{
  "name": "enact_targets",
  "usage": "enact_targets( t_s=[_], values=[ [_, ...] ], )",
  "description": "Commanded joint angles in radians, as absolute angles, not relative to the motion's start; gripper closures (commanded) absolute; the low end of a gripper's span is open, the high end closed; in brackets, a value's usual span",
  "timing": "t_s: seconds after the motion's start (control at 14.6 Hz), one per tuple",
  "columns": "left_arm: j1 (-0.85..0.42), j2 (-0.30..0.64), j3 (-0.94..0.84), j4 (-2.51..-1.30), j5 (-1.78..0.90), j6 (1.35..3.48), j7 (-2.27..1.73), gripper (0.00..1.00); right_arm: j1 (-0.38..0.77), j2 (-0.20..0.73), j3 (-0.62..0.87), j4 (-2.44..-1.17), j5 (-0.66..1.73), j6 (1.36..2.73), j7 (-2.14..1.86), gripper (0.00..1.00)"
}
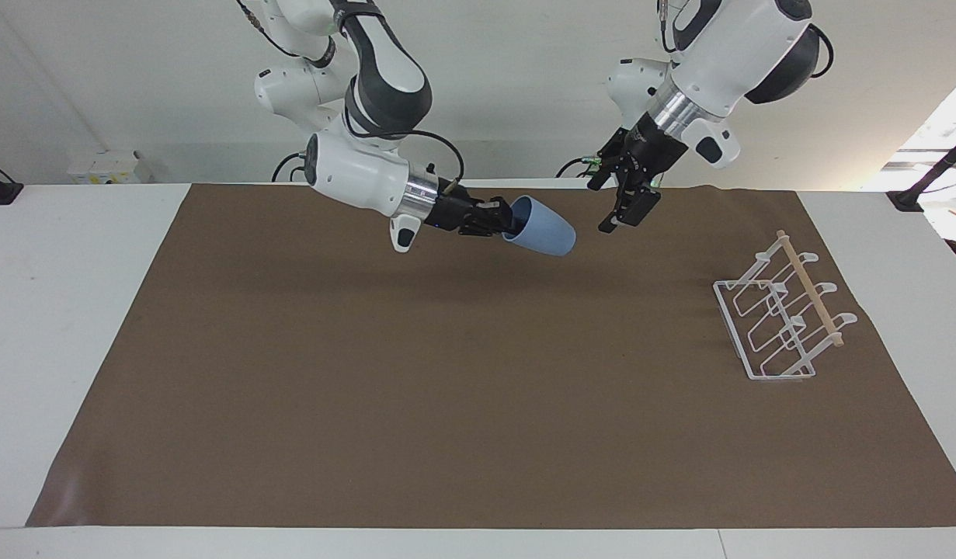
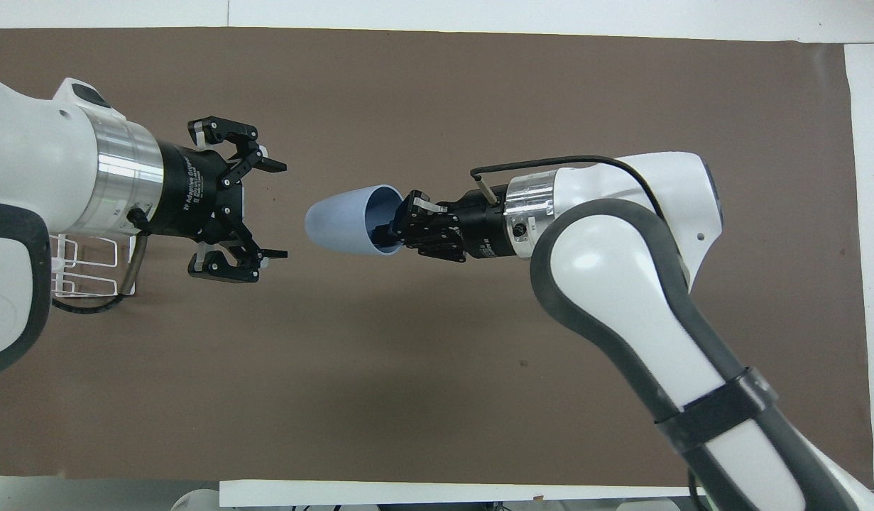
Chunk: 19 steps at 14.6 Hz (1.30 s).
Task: Hang cup on cup holder
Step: 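Grasp the cup's closed end with the left gripper from the right gripper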
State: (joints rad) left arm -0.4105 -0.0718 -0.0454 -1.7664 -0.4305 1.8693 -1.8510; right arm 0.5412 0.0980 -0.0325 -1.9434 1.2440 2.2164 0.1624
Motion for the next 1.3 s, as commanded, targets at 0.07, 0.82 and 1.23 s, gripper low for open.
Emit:
enact_targets(
  t_s=[0.07, 0.82, 1.23],
  values=[
    [-0.429, -0.077, -0.035, -1.844, -0.485, 1.936, -1.853, 0.0, 0.561, 0.11, -0.037, -1.925, 1.266, 2.246, 0.209, 1.0],
    [-0.451, -0.011, -0.038, -1.894, -0.523, 2.003, -1.795, 0.04, 0.558, 0.11, -0.037, -1.925, 1.267, 2.244, 0.212, 1.0],
    [-0.459, -0.011, -0.037, -1.891, -0.531, 1.997, -1.721, 1.0, 0.56, 0.11, -0.037, -1.927, 1.267, 2.247, 0.247, 1.0]
  ],
)
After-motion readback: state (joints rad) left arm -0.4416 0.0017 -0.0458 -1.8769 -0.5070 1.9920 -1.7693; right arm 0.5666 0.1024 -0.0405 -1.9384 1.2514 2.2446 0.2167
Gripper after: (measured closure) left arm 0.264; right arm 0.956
